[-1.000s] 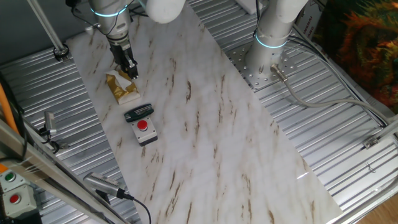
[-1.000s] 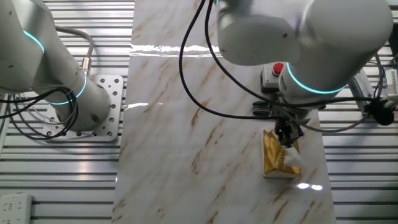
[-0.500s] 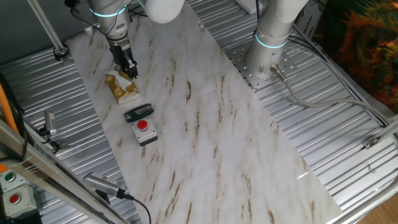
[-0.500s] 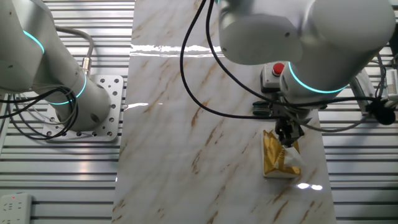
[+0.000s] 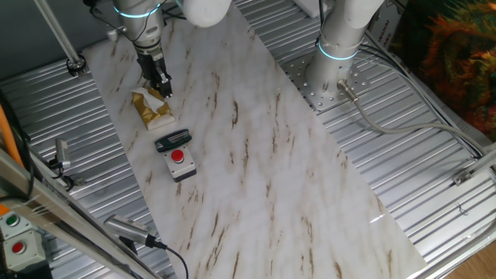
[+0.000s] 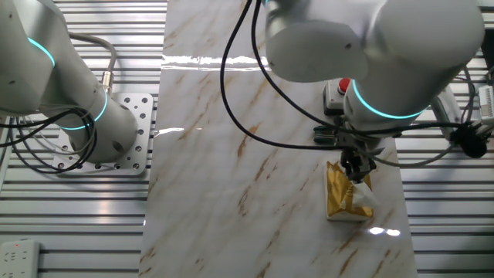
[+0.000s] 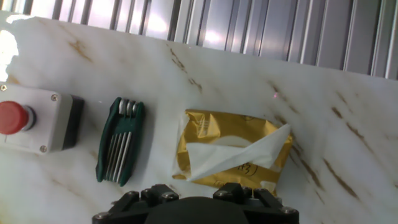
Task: Pull out a napkin
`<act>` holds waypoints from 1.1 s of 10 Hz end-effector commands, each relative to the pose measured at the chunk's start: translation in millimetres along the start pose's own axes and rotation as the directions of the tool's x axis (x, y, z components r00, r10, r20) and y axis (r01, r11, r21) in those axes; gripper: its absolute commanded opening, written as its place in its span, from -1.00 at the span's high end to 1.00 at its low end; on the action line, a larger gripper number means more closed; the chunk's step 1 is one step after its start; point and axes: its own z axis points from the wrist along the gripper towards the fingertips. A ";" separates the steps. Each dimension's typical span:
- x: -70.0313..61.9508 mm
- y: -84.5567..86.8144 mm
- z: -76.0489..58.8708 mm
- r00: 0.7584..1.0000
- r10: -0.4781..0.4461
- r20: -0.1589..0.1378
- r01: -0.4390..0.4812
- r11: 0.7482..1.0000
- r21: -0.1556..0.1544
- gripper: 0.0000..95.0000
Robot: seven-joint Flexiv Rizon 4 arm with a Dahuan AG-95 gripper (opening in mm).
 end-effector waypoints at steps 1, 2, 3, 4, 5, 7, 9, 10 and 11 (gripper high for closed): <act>-1.5 0.0 -0.6 1.000 -0.002 -0.004 0.002 1.000 -0.004 -0.20; -1.6 0.2 -0.3 1.000 -0.001 -0.009 0.001 1.000 -0.003 -0.20; -1.6 0.2 -0.3 1.000 -0.002 -0.010 0.002 1.000 -0.002 -0.20; -1.6 0.2 -0.3 1.000 0.000 -0.008 0.000 1.000 -0.002 -0.20; -1.6 0.2 -0.3 1.000 -0.001 -0.008 0.001 1.000 -0.004 -0.20; -1.5 0.2 -0.3 1.000 0.005 -0.013 -0.005 1.000 -0.004 -0.20; -1.4 0.2 -0.2 1.000 0.008 -0.011 -0.008 1.000 -0.007 -0.20; -1.4 0.2 -0.2 1.000 0.014 -0.012 -0.014 1.000 -0.007 -0.20; -1.4 0.2 -0.2 1.000 0.013 -0.012 -0.013 1.000 -0.007 -0.20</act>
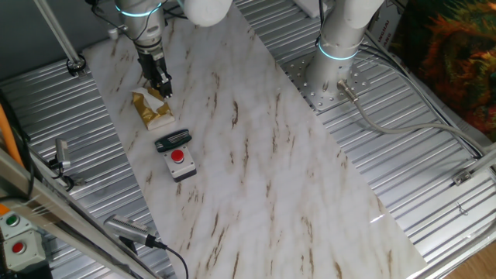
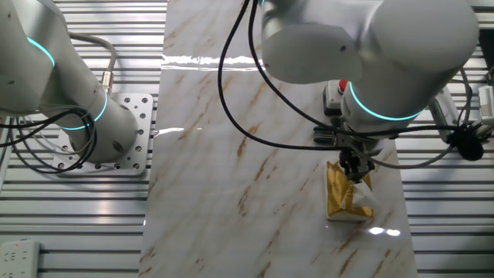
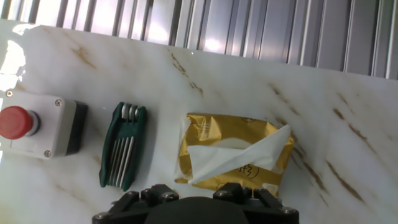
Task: Pull out a napkin
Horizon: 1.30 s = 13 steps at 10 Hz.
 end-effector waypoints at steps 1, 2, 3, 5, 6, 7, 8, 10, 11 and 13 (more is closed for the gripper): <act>-0.2 0.3 -0.1 1.000 -0.004 0.000 0.004 1.000 -0.001 -0.20; -0.2 0.3 -0.1 1.000 -0.002 -0.001 0.002 1.000 0.000 0.20; -0.2 0.3 -0.1 1.000 -0.005 -0.005 0.005 1.000 -0.002 0.20; -0.2 0.3 -0.1 1.000 0.009 -0.020 -0.010 1.000 -0.030 0.20; -0.2 0.3 -0.1 0.998 0.012 -0.054 -0.015 0.999 -0.051 0.20; -0.2 0.3 -0.1 0.997 0.013 -0.070 -0.017 0.998 -0.058 0.20; -0.2 0.3 -0.1 0.996 0.029 -0.080 -0.034 0.997 -0.065 0.20; -0.2 0.3 -0.1 0.993 0.060 -0.106 -0.068 0.995 -0.070 0.20; -0.2 0.3 -0.1 0.991 0.072 -0.109 -0.080 0.995 -0.068 -0.20; -0.2 0.3 -0.1 0.990 0.085 -0.116 -0.091 0.994 -0.052 -0.20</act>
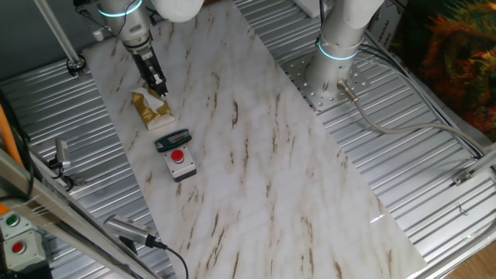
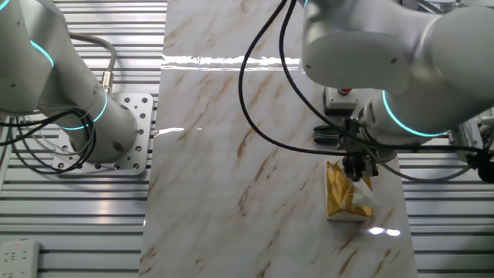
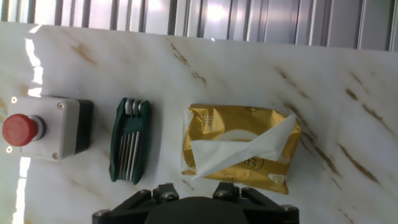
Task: Pull out a napkin
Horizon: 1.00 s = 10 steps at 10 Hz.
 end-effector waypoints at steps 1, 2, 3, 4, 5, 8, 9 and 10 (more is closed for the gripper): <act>0.5 -0.5 0.1 1.000 0.021 -0.007 -0.021 1.000 0.008 -0.20; 0.5 -0.5 0.1 0.999 0.032 -0.009 -0.032 0.999 0.009 -0.20; 0.5 -0.5 0.1 0.998 0.062 -0.014 -0.062 0.998 0.008 -0.20; 0.5 -0.5 0.1 0.996 0.087 -0.018 -0.087 0.996 0.009 -0.20; 0.5 -0.5 0.1 0.995 0.098 -0.020 -0.098 0.995 0.011 -0.20; 0.5 -0.5 0.1 0.992 0.123 -0.013 -0.123 0.992 0.008 -0.20; 0.5 -0.5 0.1 0.989 0.149 -0.006 -0.149 0.989 0.007 -0.20; 0.5 -0.5 0.1 0.986 0.164 0.000 -0.164 0.986 0.010 -0.20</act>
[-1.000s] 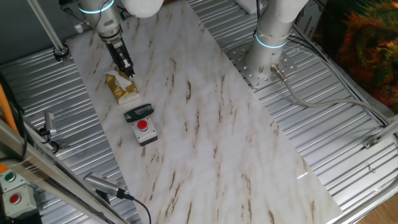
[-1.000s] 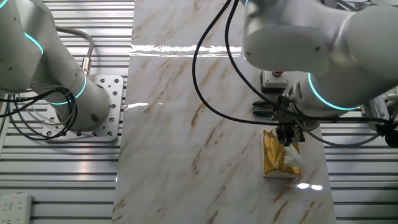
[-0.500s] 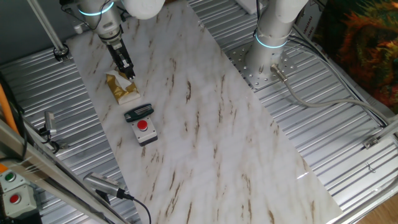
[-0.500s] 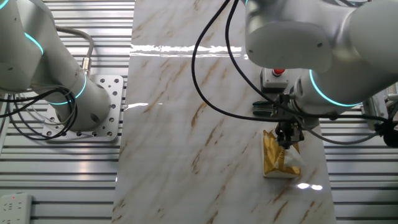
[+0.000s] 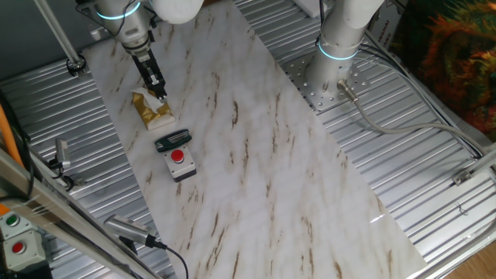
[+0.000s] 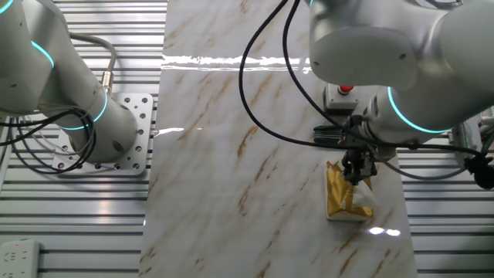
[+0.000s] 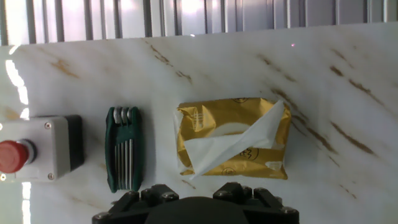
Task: Pull out a napkin
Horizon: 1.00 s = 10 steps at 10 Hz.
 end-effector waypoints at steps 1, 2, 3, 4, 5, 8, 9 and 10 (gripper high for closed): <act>0.3 0.0 -0.1 0.999 0.041 0.005 -0.041 0.999 0.004 -0.20; 0.3 0.0 -0.1 0.999 0.041 0.005 -0.041 0.999 0.005 -0.20; 0.3 0.0 -0.1 0.999 0.038 0.005 -0.038 0.999 0.005 -0.20; 0.3 0.0 -0.1 0.999 0.037 -0.002 -0.037 0.999 0.006 -0.20; 0.3 0.0 -0.1 0.999 0.033 0.000 -0.033 0.999 0.005 -0.20; 0.1 -0.4 0.2 0.999 0.038 0.002 -0.038 0.999 0.003 -0.20; -1.3 -1.9 1.8 0.999 0.038 -0.001 -0.038 0.999 0.000 -0.20; -3.7 -4.8 4.8 0.999 0.034 0.000 -0.034 0.999 -0.001 -0.20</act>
